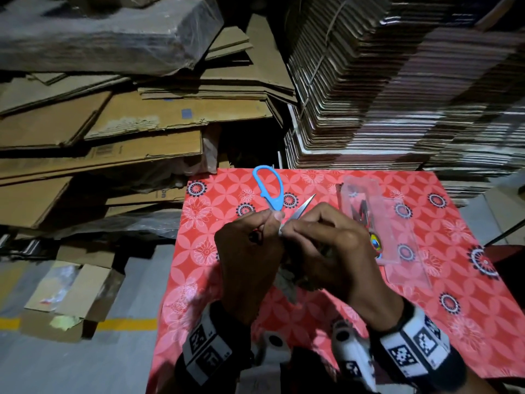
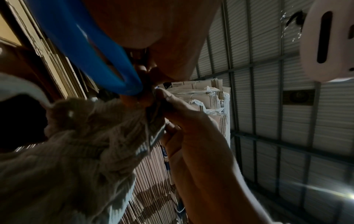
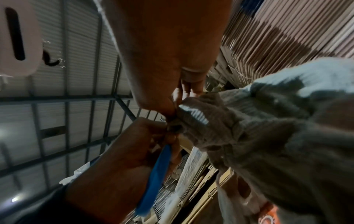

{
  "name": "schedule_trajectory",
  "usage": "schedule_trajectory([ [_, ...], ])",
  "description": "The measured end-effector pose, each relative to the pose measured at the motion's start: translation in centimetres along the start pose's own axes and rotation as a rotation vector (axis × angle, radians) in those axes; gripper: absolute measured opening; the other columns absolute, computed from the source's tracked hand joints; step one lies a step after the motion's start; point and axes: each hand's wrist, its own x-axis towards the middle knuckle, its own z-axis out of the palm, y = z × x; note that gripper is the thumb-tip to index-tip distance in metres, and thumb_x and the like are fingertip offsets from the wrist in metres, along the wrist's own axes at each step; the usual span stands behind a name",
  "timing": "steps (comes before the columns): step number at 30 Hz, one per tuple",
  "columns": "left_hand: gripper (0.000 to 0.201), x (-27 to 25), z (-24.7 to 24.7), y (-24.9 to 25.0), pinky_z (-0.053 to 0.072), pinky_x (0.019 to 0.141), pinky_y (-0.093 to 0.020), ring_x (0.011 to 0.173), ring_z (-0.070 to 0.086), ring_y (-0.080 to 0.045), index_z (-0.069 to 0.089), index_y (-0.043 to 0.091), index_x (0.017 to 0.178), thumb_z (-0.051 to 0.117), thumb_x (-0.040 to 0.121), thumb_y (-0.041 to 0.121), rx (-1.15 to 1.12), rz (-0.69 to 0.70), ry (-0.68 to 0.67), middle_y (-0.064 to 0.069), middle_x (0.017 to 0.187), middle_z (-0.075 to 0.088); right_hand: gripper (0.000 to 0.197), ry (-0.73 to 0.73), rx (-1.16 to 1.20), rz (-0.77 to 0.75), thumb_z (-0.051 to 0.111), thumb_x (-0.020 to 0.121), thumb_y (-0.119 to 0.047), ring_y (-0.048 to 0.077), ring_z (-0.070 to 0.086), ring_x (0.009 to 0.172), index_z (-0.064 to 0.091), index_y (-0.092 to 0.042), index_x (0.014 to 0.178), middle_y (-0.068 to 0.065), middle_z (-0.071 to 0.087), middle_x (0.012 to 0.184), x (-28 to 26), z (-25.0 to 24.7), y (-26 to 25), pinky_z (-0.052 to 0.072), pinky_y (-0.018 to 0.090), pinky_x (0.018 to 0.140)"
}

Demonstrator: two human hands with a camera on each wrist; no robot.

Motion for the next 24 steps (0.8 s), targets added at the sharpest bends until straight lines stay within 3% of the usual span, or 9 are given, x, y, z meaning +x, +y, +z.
schedule_trajectory([
  [3,0.049,-0.1,0.1,0.4,0.045,0.051,-0.044,0.050,0.060,-0.030,0.061,0.001,0.059,0.061,0.100,0.027,-0.016,-0.014,-0.028,-0.010,0.053,0.057,0.010,0.102,-0.036,0.110,0.078,0.090,-0.010,0.011,0.060,0.072,0.084,-0.013,0.098,0.001,0.063,0.080,1.4,-1.7,1.5,0.045,0.024,0.063],
  [6,0.046,-0.3,0.4,0.8,0.046,0.046,-0.042,0.045,0.063,-0.019,0.064,0.002,0.058,0.064,0.099,0.023,-0.040,-0.051,-0.026,-0.005,0.050,0.059,0.008,0.211,-0.064,0.130,0.080,0.090,-0.007,0.008,0.059,0.073,0.084,-0.011,0.097,0.001,0.063,0.079,2.0,-2.4,2.1,0.041,0.017,0.067],
  [9,0.041,0.0,0.6,1.4,0.046,0.044,-0.043,0.045,0.063,-0.028,0.067,-0.001,0.065,0.066,0.098,0.024,-0.087,-0.091,-0.003,-0.008,0.054,0.063,0.008,0.178,-0.040,0.071,0.078,0.090,-0.006,0.012,0.060,0.074,0.083,-0.009,0.096,0.003,0.064,0.082,1.1,-1.4,1.1,0.045,0.019,0.068],
  [13,0.045,0.3,0.0,0.5,0.044,0.051,-0.047,0.054,0.056,-0.026,0.068,0.002,0.069,0.059,0.098,0.036,0.041,-0.012,-0.027,-0.009,0.058,0.059,0.008,0.043,0.015,-0.030,0.077,0.090,-0.009,0.013,0.058,0.069,0.083,-0.010,0.096,0.004,0.061,0.079,-0.5,0.1,0.4,0.044,0.022,0.060],
  [16,0.049,0.1,0.2,0.7,0.048,0.048,-0.040,0.044,0.061,-0.025,0.063,0.003,0.063,0.059,0.099,0.037,-0.037,-0.076,-0.069,-0.006,0.050,0.058,0.011,0.077,0.067,0.007,0.078,0.090,-0.006,0.013,0.062,0.073,0.083,-0.010,0.098,0.003,0.063,0.081,0.1,-0.8,1.3,0.045,0.020,0.063],
  [18,0.048,-0.1,0.4,1.1,0.046,0.050,-0.029,0.038,0.061,-0.021,0.061,0.005,0.058,0.060,0.099,0.029,-0.088,-0.119,-0.072,-0.003,0.045,0.059,0.011,0.141,0.067,0.033,0.080,0.090,-0.005,0.018,0.064,0.074,0.083,-0.009,0.099,0.005,0.064,0.081,0.9,-1.4,2.1,0.049,0.028,0.066],
  [24,0.044,-0.6,0.7,1.5,0.043,0.037,-0.036,0.035,0.059,-0.027,0.063,0.000,0.059,0.063,0.097,0.022,-0.143,-0.152,-0.086,-0.007,0.043,0.057,0.009,0.228,0.170,0.190,0.078,0.092,-0.010,0.014,0.064,0.077,0.081,-0.016,0.097,0.006,0.069,0.080,2.3,-2.7,3.9,0.048,0.026,0.070],
])
